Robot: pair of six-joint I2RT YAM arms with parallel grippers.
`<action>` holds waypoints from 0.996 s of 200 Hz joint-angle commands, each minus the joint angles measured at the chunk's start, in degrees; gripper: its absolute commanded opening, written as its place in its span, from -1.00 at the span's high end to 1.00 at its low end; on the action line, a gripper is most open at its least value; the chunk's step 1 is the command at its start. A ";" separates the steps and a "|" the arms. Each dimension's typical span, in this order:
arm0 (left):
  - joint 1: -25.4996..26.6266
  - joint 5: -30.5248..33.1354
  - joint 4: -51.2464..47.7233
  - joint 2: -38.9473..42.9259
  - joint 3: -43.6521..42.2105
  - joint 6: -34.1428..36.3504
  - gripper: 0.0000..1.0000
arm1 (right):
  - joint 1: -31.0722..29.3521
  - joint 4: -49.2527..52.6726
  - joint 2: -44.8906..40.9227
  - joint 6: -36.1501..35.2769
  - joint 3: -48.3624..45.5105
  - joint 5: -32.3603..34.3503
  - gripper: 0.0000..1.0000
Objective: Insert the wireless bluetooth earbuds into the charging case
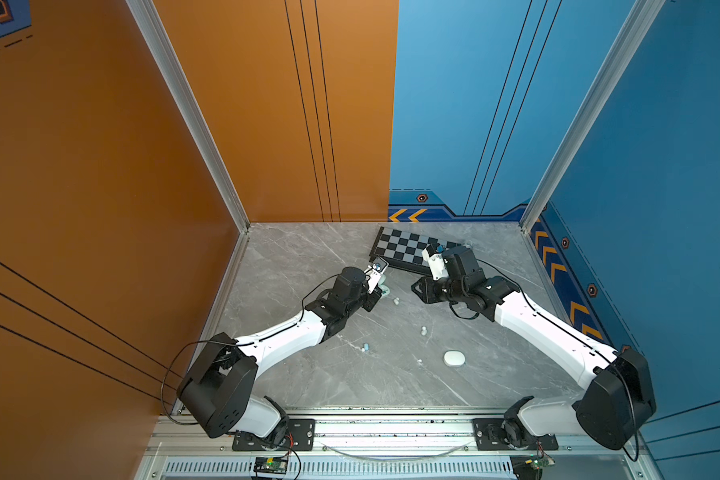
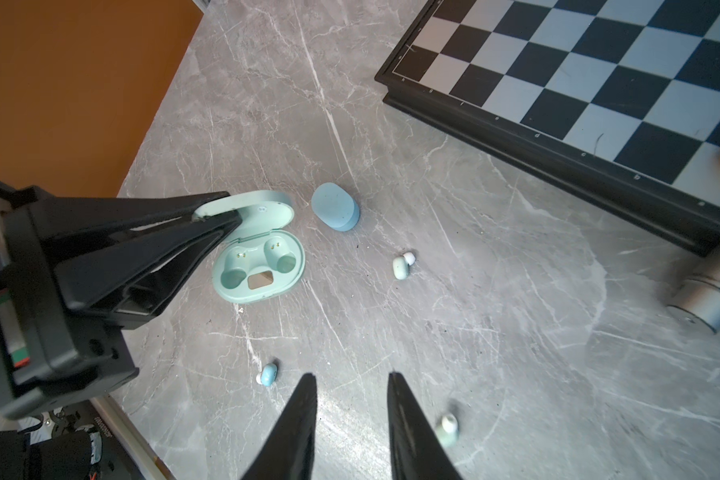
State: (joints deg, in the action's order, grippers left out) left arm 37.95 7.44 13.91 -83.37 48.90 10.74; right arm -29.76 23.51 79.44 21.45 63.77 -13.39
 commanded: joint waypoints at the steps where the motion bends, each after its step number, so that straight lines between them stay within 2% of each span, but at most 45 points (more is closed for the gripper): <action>1: -0.24 1.65 1.65 0.93 -1.68 0.51 1.00 | 2.76 2.51 1.91 5.94 -1.09 3.39 0.39; 15: -0.37 1.71 1.70 2.30 -2.57 0.51 1.00 | 4.95 8.47 4.23 8.82 0.95 2.22 0.40; 37: -0.34 1.05 1.69 4.87 -4.27 0.03 1.00 | 5.52 20.95 7.83 3.57 5.12 3.34 0.37; 80: -0.25 -5.50 4.23 9.03 -8.97 0.09 1.00 | 6.44 30.24 10.53 0.18 3.99 6.36 0.29; 108: -0.12 -7.96 6.58 10.48 -11.27 -0.08 1.00 | 6.73 33.34 15.05 0.12 3.33 5.97 0.21; 151: 0.48 -8.83 6.66 10.86 -11.68 -0.18 1.00 | 5.66 33.55 20.32 0.20 2.37 0.75 0.12; 199: 0.33 -8.64 7.98 10.27 -12.26 0.07 1.00 | 3.59 33.87 22.71 0.25 2.20 1.37 0.04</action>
State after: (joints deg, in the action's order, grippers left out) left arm 37.95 -0.21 19.94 -73.80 37.45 10.72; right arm -25.52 55.02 100.42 22.26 66.52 -11.42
